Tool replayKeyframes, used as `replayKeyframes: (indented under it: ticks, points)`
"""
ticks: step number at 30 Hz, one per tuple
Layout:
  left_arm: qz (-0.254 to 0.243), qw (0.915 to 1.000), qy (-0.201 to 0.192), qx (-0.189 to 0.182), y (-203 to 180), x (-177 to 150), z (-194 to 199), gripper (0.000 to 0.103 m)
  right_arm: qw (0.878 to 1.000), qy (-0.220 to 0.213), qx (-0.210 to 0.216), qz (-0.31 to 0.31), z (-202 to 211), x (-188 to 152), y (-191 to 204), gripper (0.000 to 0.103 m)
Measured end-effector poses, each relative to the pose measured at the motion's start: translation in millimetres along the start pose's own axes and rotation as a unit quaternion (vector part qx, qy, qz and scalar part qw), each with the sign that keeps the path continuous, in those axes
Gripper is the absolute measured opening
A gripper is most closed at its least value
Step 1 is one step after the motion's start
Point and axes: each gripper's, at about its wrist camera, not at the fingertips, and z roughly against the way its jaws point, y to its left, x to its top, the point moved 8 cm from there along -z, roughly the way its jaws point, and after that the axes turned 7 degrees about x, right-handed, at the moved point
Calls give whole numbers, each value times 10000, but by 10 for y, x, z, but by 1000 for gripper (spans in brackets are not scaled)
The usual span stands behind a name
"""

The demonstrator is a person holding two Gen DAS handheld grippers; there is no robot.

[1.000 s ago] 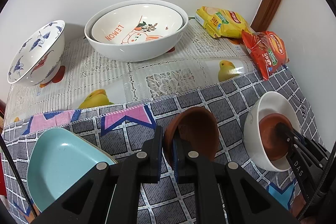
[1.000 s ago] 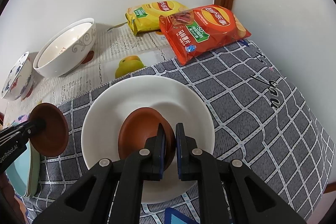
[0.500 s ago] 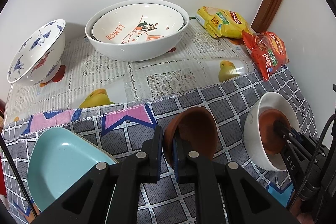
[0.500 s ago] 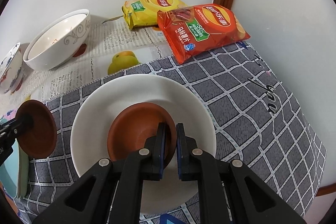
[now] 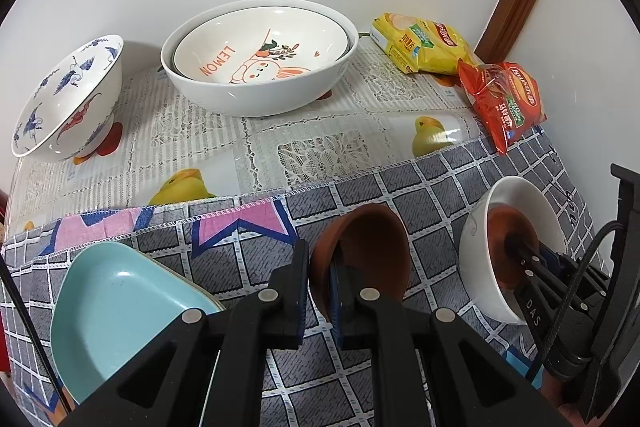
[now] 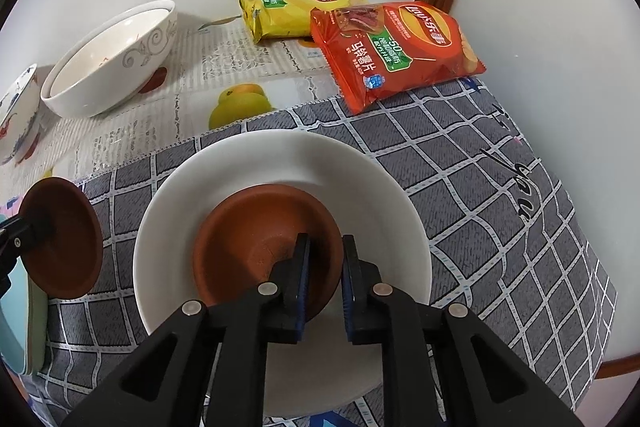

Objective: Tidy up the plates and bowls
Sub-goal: 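Lower the brown bowl into the white bowl and open the right gripper while the left holds its bowl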

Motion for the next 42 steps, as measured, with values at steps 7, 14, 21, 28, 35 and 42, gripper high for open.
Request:
replayKeyframes:
  ticks: [7, 14, 21, 28, 35, 42]
  points:
    - [2, 10000, 6, -8, 1, 0, 2, 10, 9998, 41, -155, 100, -27, 5, 9, 17]
    - [-20, 10000, 25, -42, -11, -8, 6, 10, 9996, 104, -242, 121, -47, 3, 3, 18]
    - [14, 10000, 30, -70, -20, -11, 24, 11, 9991, 139, -344, 180, -62, 4, 0, 20]
    - [4, 10000, 28, -88, -7, -5, 37, 11, 9987, 202, -389, 265, -74, 11, 0, 20]
    - [3, 9999, 26, -99, -14, -7, 48, 11, 9983, 264, -437, 287, -68, 2, -11, 21]
    - [-44, 9999, 14, -126, -37, -7, 59, 11, 9983, 283, -398, 314, -58, -9, 4, 24]
